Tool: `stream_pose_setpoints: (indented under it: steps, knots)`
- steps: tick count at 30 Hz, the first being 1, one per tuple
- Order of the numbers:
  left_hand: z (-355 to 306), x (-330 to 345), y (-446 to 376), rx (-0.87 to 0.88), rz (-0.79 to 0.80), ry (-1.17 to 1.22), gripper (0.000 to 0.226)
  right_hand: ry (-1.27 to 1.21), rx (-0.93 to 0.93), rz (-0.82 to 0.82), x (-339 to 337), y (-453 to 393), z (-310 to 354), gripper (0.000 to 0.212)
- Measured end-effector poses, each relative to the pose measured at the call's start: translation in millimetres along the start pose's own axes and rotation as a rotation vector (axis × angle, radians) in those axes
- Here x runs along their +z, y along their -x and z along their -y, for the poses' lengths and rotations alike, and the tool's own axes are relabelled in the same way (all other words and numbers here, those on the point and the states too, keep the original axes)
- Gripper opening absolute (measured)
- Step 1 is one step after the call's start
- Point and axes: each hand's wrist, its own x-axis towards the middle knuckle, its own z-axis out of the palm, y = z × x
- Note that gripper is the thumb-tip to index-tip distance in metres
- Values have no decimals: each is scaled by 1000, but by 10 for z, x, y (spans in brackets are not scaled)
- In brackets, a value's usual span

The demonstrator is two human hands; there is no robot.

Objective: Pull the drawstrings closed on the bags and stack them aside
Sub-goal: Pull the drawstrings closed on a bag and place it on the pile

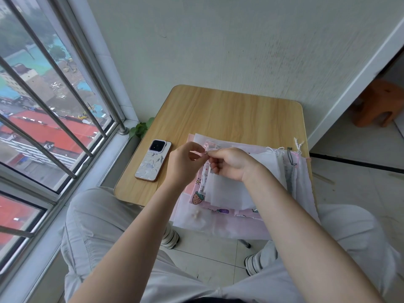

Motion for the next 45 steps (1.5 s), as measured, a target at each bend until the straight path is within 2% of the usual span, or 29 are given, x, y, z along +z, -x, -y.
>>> stream_pose_setpoints:
  steps: [5,10,12,16,20,24,29,32,34,37,39,42,45]
  knots:
    - [18,1,-31,0,12,-45,8,39,-49,-13,-14,14,-15,16]
    - [30,9,-43,82,42,-218,7,37,-70,-22,-6,35,-13,18]
    - [57,11,-32,57,99,-274,12,31,-95,-71,-9,21,-9,20]
    - [35,-21,-29,-4,230,-440,23,11,-182,-269,-14,-71,-49,24]
    - [-29,-102,-118,27,325,-491,27,38,-237,-340,3,-113,-77,26]
    - [-41,-209,-160,-89,373,-190,30,132,-242,-318,-29,-85,-25,24]
    - [-20,-241,-82,-382,407,495,21,180,-240,-306,-16,-81,-39,23]
    - [28,-243,-55,-459,451,637,18,166,-240,-321,-27,-84,-59,24]
    - [60,-249,-50,-441,488,539,19,133,-251,-368,-46,-87,-51,26]
    - [36,-244,-55,-329,561,110,20,140,-297,-455,-45,-102,-30,30]
    - [-11,-243,-88,-260,552,-110,19,161,-320,-466,-24,-102,-33,31]
    - [-34,-238,-158,-193,529,-284,19,187,-322,-450,-15,-100,-54,30]
    - [33,-203,-184,-69,431,-381,15,176,-307,-396,-29,-90,-42,26]
